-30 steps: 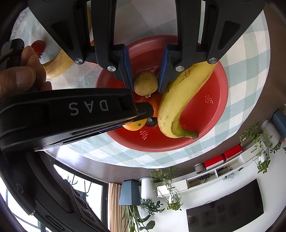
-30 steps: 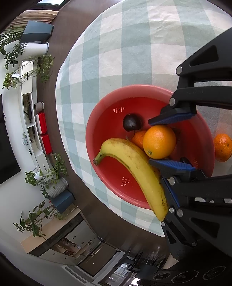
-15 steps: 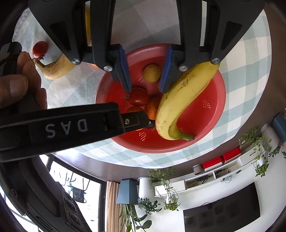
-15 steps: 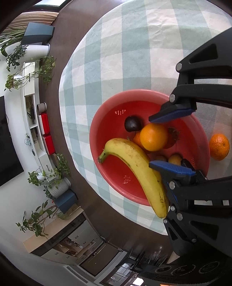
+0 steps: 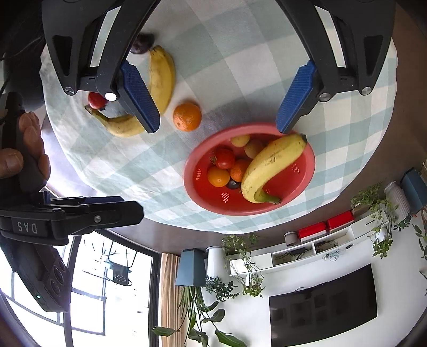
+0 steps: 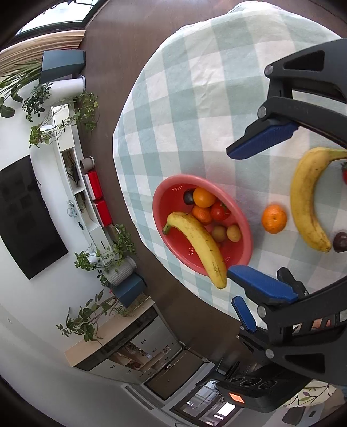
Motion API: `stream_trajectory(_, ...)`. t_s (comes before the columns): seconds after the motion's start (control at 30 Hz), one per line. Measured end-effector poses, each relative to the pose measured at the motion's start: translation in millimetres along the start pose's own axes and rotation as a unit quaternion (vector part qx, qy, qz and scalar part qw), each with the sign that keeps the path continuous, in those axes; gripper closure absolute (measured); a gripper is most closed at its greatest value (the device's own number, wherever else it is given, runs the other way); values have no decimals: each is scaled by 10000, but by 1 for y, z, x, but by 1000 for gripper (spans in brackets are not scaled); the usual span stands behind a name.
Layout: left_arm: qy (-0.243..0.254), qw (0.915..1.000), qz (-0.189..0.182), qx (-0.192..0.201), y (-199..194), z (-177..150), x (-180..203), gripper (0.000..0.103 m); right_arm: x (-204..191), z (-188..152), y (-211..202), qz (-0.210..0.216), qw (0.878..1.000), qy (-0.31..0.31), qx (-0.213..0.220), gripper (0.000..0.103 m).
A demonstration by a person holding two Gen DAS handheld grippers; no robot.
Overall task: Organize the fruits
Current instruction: 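Withdraw both tools from the bowl toward the remaining fruit, then lower the left tool around the dark plum and close it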
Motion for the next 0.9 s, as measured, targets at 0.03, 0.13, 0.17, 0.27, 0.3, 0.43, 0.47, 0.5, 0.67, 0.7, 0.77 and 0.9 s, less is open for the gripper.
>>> stream_trajectory(0.03,-27,10000,-9,-17,-8,-9,5,13,1,-9,-9,12,9999,62,95,17)
stream_trajectory(0.13,-11,9998,-88,-152,-24,-38,20,13,7,-39,-33,-42,9987,304,413,16)
stream_trajectory(0.17,32,9997,-101,-221,-28,-49,26,13,9,-49,-39,-33,9978,400,519,16)
stream_trajectory(0.27,95,9988,-135,-453,-34,-81,46,13,14,-78,-50,-28,9943,743,758,16)
stream_trajectory(0.3,75,9985,-189,-516,-36,-89,51,13,15,-86,-51,-42,9935,803,805,16)
stream_trajectory(0.43,72,9978,-234,-624,-40,-107,68,13,8,-110,-48,-180,9943,676,808,16)
stream_trajectory(0.47,98,9979,-222,-608,-41,-108,71,13,6,-113,-47,-212,9946,615,808,16)
stream_trajectory(0.5,118,9981,-200,-566,-42,-108,74,13,5,-115,-47,-249,9947,561,830,16)
stream_trajectory(0.67,-6,9971,-163,-744,-30,-101,73,15,10,-118,-58,-323,9919,575,1083,16)
stream_trajectory(0.7,3,9967,-177,-794,-26,-101,74,22,13,-118,-58,-336,9916,622,1084,16)
stream_trajectory(0.77,6,9958,-226,-886,-19,-103,78,34,17,-119,-58,-352,9910,707,1081,16)
stream_trajectory(0.9,35,9947,-219,-1006,-7,-106,81,40,17,-119,-59,-333,9908,682,1124,16)
Point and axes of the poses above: each gripper's, at about its wrist camera, not at the fingertips, and y roughly the way its jaws point, x to its right, z to its top, the point moved 5 cm from there along y, roughly the way its jaws point, and after that the axes turned 8 degrees about z, right-handed, at the moved point
